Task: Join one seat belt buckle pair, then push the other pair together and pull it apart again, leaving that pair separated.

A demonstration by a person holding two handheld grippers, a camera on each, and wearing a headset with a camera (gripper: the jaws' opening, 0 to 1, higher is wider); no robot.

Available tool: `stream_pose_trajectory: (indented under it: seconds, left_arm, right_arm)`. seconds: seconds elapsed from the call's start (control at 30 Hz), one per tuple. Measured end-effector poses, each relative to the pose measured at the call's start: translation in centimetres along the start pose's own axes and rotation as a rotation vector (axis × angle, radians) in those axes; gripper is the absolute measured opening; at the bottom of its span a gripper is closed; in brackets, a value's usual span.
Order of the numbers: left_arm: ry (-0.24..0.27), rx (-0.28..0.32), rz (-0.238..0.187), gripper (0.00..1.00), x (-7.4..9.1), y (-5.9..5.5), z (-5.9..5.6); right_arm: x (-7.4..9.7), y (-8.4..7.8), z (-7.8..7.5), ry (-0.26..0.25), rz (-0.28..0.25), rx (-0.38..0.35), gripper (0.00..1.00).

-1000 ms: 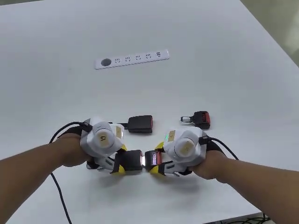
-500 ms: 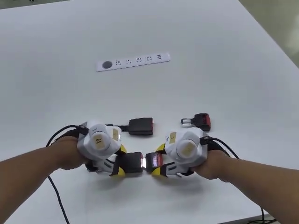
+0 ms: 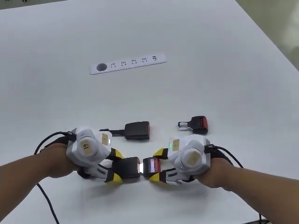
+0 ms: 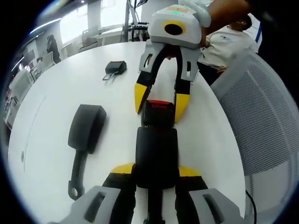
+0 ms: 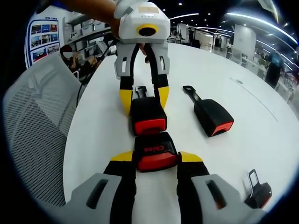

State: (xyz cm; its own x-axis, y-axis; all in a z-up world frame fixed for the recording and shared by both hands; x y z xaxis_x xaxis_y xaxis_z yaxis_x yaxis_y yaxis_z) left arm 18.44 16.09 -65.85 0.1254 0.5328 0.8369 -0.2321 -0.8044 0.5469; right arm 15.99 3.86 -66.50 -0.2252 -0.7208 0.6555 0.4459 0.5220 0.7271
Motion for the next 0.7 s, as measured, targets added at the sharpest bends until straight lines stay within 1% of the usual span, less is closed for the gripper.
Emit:
stream_pose_trajectory:
  seconds: [0.13, 0.33, 0.57, 0.7]
  left_arm:
    - [-0.007, 0.004, -0.025, 0.32, -0.05, -0.28, 0.2]
    - [-0.002, 0.007, -0.053, 0.32, -0.12, 0.26, 0.06]
    - [-0.008, 0.008, -0.061, 0.32, -0.15, 0.3, 0.12]
    - [-0.005, -0.008, -0.052, 0.32, -0.18, 0.47, 0.0]
  right_arm:
    - [-0.25, -0.18, -0.25, 0.006, -0.014, -0.003, 0.31]
    - [-0.22, -0.28, -0.36, 0.013, -0.034, -0.01, 0.31]
    - [-0.33, -0.23, -0.38, 0.015, -0.055, -0.024, 0.31]
    - [-0.38, -0.21, -0.43, 0.015, -0.061, -0.027, 0.31]
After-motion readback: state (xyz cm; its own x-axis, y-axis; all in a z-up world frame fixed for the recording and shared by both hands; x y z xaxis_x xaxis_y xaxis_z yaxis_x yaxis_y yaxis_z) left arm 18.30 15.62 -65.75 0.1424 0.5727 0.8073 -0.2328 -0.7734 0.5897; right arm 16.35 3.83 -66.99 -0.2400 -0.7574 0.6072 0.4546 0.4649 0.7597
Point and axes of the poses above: the centre of the closed fingertips' face, and the gripper's own axes: x roughly backward along the fingers, z roughly to its left, y roughly out of its top, the point moved 4 cm from there along x, roughly backward along the fingers, and after that the axes turned 14 degrees about -x, right-handed, at the moved point
